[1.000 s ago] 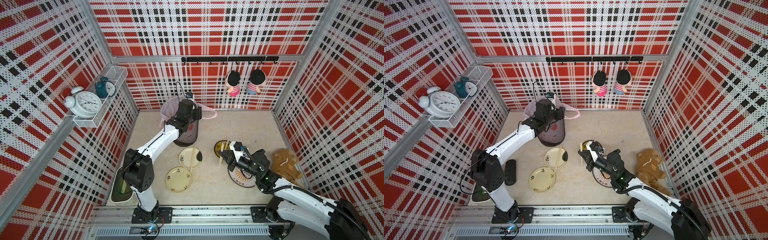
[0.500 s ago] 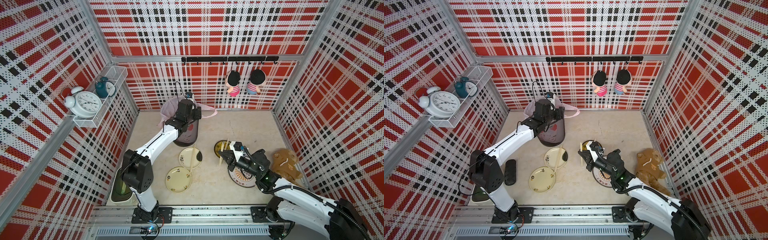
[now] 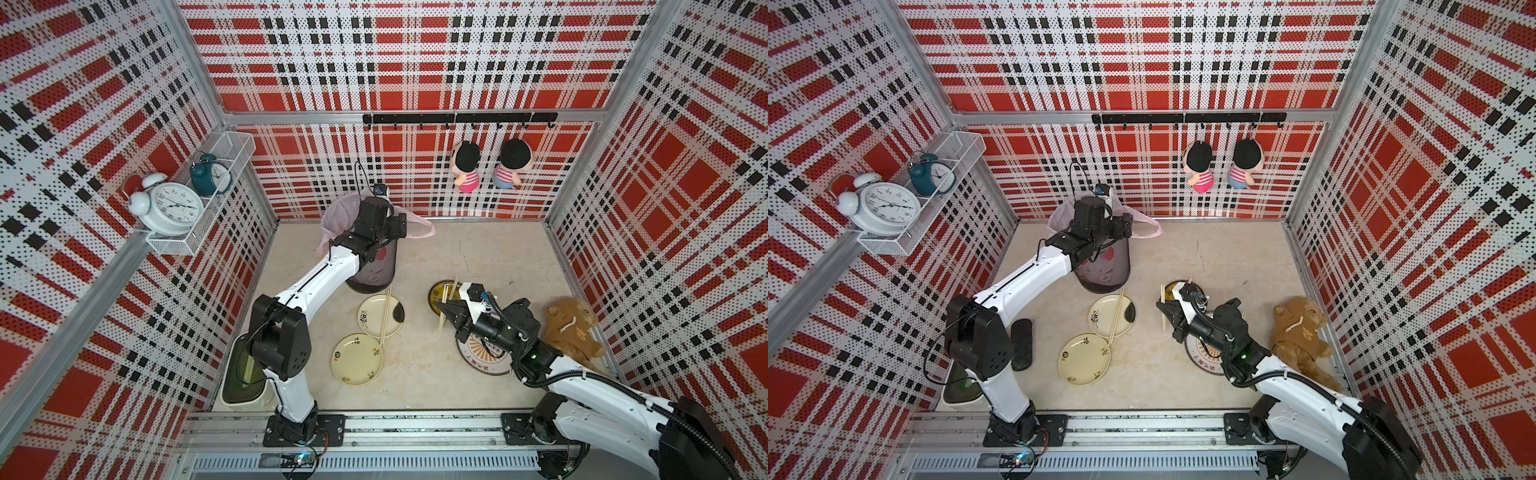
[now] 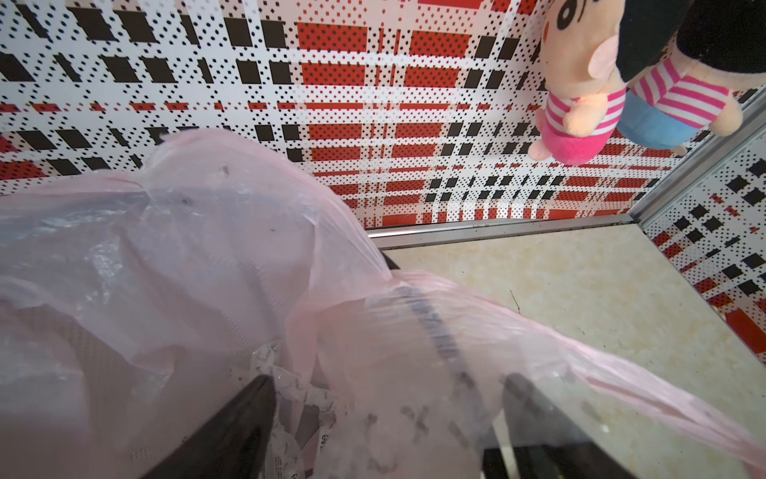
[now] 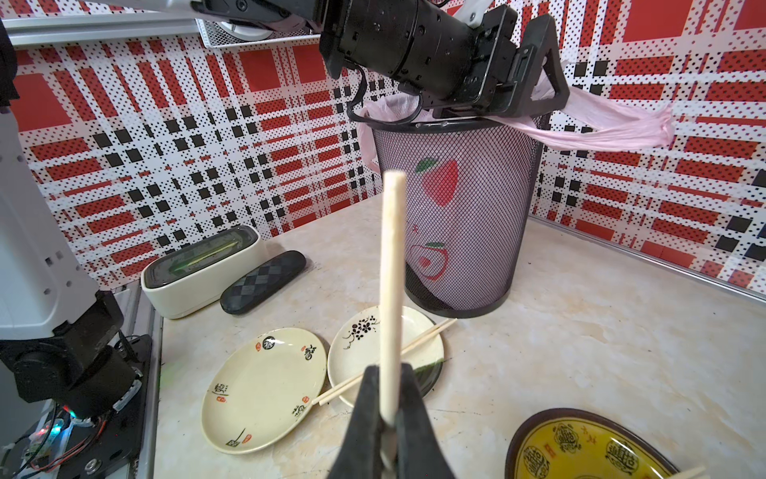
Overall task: Remove the packaging of disposable chopsticks
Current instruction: Place the packet bag in the trash bin.
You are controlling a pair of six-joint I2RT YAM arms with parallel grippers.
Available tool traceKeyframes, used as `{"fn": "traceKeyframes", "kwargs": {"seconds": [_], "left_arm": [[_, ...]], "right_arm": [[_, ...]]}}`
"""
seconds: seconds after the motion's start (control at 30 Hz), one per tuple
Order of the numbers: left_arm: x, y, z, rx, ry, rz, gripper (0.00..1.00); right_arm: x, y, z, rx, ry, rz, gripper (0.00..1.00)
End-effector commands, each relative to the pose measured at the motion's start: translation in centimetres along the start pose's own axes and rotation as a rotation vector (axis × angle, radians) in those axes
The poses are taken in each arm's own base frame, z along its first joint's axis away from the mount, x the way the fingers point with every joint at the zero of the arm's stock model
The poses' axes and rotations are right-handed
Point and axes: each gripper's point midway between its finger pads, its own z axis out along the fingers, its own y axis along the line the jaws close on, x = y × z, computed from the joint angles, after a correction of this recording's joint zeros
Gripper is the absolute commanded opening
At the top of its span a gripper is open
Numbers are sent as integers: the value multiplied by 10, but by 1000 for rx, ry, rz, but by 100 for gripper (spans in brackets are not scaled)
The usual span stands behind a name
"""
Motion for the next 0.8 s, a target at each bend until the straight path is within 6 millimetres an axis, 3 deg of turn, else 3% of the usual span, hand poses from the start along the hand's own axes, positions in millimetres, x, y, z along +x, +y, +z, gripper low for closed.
{"fn": "traceKeyframes", "kwargs": {"seconds": [0.0,0.2,0.33,0.53,0.67,0.77], "left_arm": [[-21,2,-5,-7,-32,-7,97],[-51,11,-25,61,-119,-86,100],[-56,28,-36,78,-161,-129,99],[-57,46,-45,26,-191,-147,80],[-56,67,-49,-99,-201,-151,68],[-52,84,-51,-179,-193,-149,66]], "right_arm": [[-2,-3,1,13,-3,-21,0],[-2,-4,1,16,-4,-20,0],[-2,-4,0,15,-5,-20,0],[-2,-4,1,15,-4,-18,0],[-2,-4,0,16,-4,-19,0],[-3,-3,0,15,-6,-20,0]]}}
